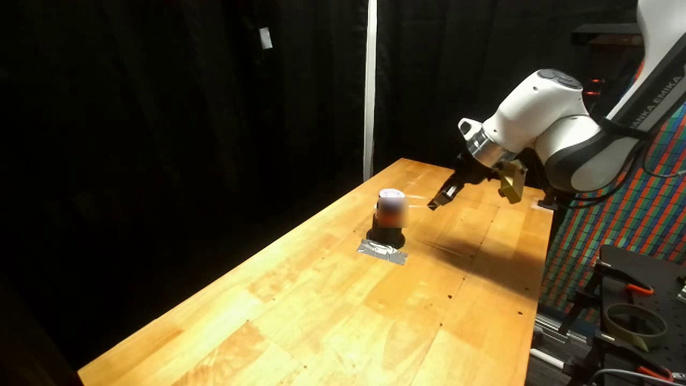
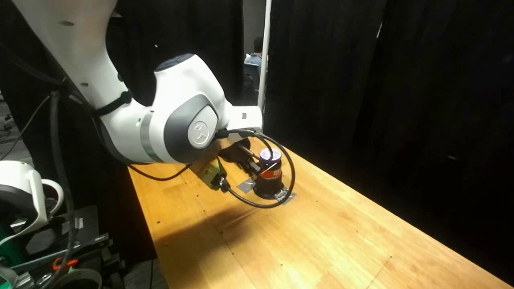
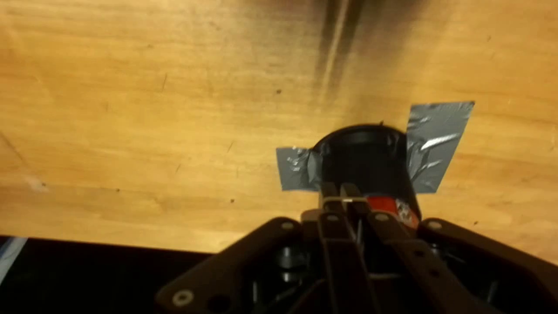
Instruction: Put the rubber band around the base of the cup
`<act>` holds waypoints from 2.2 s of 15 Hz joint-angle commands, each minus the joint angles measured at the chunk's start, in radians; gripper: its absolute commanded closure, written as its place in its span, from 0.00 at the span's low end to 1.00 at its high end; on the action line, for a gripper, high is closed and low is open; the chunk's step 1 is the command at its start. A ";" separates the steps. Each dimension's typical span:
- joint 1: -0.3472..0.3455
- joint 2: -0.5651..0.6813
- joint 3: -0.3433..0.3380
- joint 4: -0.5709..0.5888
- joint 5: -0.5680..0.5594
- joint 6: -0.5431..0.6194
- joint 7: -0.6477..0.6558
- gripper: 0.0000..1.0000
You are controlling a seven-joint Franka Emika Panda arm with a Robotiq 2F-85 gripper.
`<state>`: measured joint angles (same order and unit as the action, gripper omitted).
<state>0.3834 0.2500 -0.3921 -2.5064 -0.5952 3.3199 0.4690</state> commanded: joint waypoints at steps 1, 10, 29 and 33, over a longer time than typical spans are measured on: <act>0.243 0.054 -0.276 -0.022 0.121 0.191 -0.054 0.89; 0.558 0.247 -0.379 -0.163 0.499 0.520 -0.113 0.89; 0.410 0.416 0.072 -0.070 1.245 0.996 -0.501 0.89; 0.643 0.463 -0.141 -0.055 1.253 0.902 -0.400 0.89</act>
<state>0.9296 0.6805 -0.4500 -2.5788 0.6274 4.2234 0.0380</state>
